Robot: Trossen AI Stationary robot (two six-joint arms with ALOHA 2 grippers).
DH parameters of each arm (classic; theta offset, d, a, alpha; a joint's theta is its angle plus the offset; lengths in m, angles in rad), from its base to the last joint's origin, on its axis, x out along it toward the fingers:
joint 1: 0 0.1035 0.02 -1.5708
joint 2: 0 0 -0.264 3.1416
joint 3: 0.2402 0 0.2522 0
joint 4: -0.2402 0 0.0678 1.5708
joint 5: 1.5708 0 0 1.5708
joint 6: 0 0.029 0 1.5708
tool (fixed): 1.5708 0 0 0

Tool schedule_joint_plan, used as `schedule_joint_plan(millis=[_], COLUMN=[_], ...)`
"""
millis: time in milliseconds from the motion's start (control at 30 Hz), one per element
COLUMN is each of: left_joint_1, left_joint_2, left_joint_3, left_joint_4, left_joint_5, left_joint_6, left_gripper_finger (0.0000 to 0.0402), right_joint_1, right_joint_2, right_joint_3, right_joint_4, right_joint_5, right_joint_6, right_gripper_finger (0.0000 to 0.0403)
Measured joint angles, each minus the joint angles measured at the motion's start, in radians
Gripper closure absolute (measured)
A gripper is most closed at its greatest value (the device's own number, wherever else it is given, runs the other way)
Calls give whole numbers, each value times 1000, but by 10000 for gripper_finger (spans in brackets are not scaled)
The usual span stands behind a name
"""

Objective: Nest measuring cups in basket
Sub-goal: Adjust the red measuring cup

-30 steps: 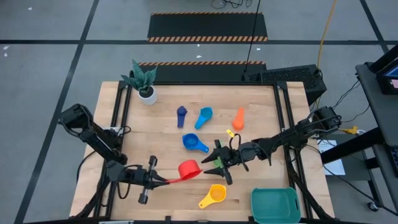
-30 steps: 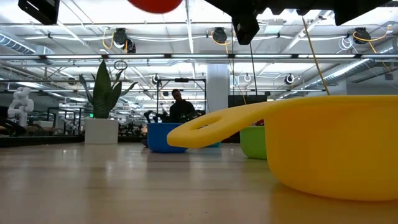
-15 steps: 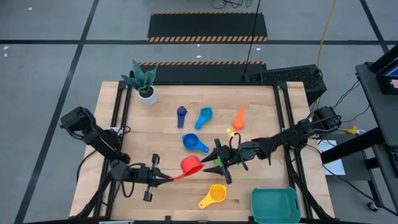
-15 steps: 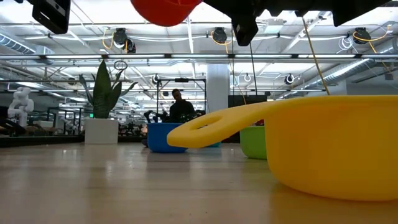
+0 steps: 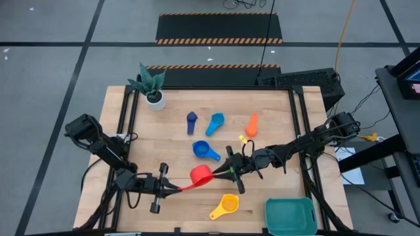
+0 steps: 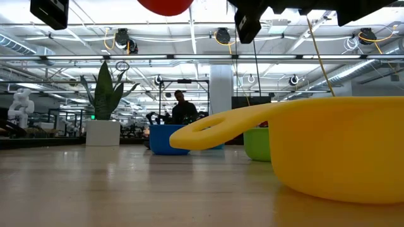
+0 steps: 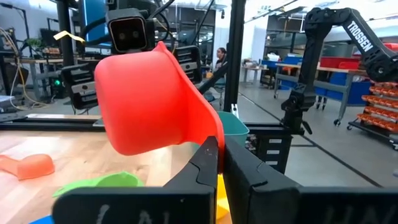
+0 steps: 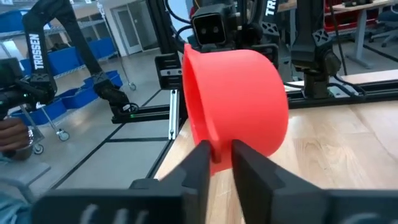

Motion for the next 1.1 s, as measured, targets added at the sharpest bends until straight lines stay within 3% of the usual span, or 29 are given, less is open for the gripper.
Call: schedule_joint_plan(millis=[100, 200, 300, 533, 667, 867, 1100], left_joint_1=[-1, -4, -20, -72, -126, -209, -227], left_joint_2=[0, 0, 0, 0, -15, -78, -95], left_joint_3=[0, 5, 31, 61, 62, 62, 68], left_joint_4=[-7, -16, -76, -148, -134, -124, -134], left_joint_5=[3, 6, -14, -224, -334, -477, -504], left_joint_6=[-1, -16, 18, 39, 74, 164, 201], left_gripper_finger=[393, 380, 331, 191, 144, 141, 161], right_joint_1=[-8, -12, -13, -13, -12, -18, -32], right_joint_2=[0, 0, 0, -18, -31, -20, 26], right_joint_3=[0, 0, 0, 0, 0, 0, 0], right_joint_4=[-1, -1, 1, -2, -27, -32, -26], right_joint_5=[-38, -44, -44, -66, -64, -24, -11], right_joint_6=[-4, -6, -13, -22, -4, 25, 105], right_gripper_finger=[393, 393, 393, 401, 402, 402, 402])
